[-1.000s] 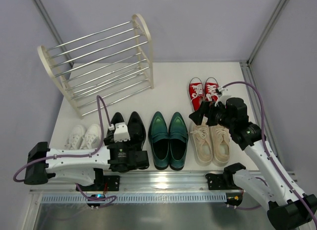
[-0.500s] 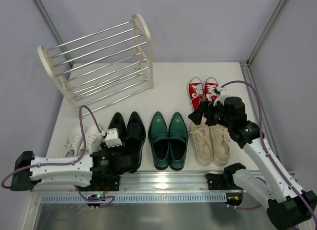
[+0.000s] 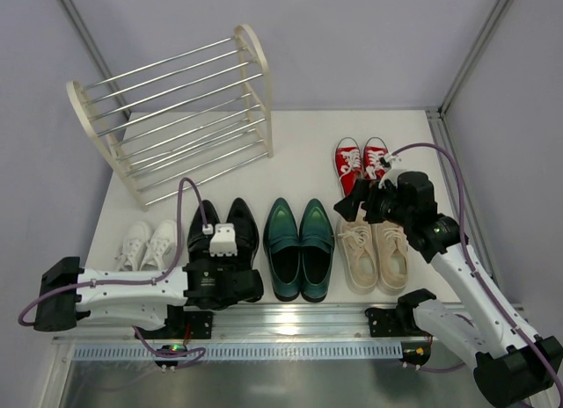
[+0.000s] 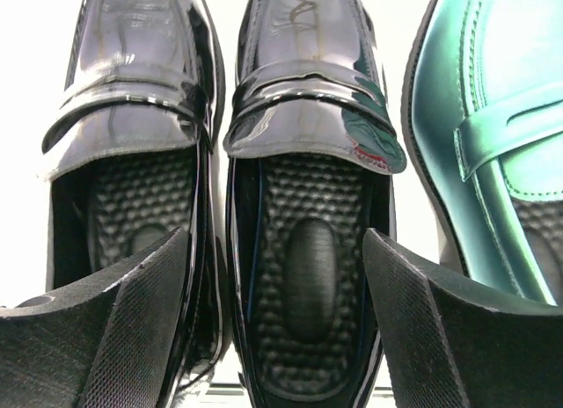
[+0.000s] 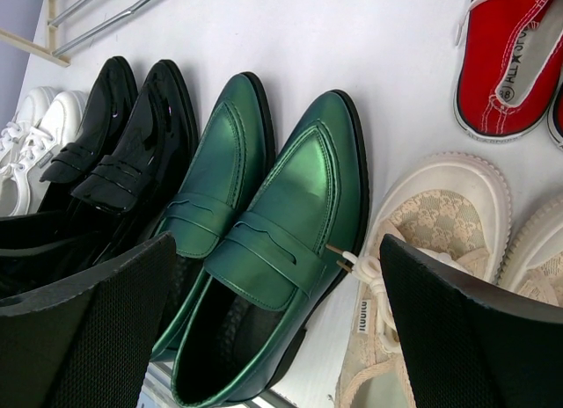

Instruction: Place and organize the shoes onto the shoe shelf

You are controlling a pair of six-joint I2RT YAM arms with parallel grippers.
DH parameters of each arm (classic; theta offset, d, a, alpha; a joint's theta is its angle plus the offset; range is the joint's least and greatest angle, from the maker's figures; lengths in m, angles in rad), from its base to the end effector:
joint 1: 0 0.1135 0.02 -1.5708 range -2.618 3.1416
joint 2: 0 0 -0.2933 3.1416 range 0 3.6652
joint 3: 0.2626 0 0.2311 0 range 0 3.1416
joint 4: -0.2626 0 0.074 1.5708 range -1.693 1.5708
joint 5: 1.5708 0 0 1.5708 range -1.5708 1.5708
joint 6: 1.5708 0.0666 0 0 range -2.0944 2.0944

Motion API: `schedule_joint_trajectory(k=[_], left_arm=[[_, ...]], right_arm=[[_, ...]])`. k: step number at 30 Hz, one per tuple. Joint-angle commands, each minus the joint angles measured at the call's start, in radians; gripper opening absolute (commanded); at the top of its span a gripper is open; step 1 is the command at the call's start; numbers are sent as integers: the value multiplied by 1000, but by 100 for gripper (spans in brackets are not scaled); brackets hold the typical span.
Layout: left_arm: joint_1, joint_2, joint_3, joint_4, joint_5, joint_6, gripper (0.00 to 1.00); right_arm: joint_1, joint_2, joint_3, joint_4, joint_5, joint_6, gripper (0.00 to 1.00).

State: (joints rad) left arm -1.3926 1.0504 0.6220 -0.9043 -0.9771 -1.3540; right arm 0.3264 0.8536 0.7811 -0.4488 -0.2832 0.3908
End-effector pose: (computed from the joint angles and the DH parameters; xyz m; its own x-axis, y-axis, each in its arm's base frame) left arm 0.0771 -0.1165 0.2217 -0.5409 -0.0790 -0.8374 -0.0572 0.9967 -0.0571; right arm 0.1586 0.0733 0.3095 -0.6409 0.1692 -0.7488 -0.3172 0.8299 0.4590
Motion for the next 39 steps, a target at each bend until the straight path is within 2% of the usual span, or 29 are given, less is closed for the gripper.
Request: schedule_joint_trajectory(k=[1, 5, 11, 18, 21, 22, 24, 25, 28, 32, 35, 39], left_arm=[[29, -13, 39, 67, -3, 142, 79], [105, -41, 15, 93, 67, 196, 78], [145, -96, -22, 100, 127, 204, 73], [190, -9, -4, 157, 225, 303, 63], [204, 45, 7, 182, 256, 338, 53], [213, 57, 7, 189, 262, 343, 45], [230, 85, 2, 212, 290, 354, 36], [236, 91, 1, 215, 294, 357, 24], [254, 97, -4, 216, 298, 345, 0], [254, 53, 50, 150, 255, 328, 0], [253, -4, 145, 94, 180, 338, 0], [253, -47, 257, 140, 72, 406, 0]], right_arm=[[7, -2, -2, 25, -10, 2, 97], [7, -5, -6, 28, -7, -3, 97], [7, -5, -22, 38, -5, -4, 97], [7, -8, -28, 41, -4, 2, 97], [5, -10, -31, 39, -1, 2, 97], [7, -10, -32, 39, -1, 2, 97], [7, -10, -34, 39, -1, 2, 97], [7, -10, -34, 36, 2, 0, 97], [5, -11, -34, 33, 7, -3, 97], [7, -10, -34, 33, 9, -6, 97], [5, -8, -32, 35, 9, -4, 97], [7, -5, -32, 41, 3, -1, 97]])
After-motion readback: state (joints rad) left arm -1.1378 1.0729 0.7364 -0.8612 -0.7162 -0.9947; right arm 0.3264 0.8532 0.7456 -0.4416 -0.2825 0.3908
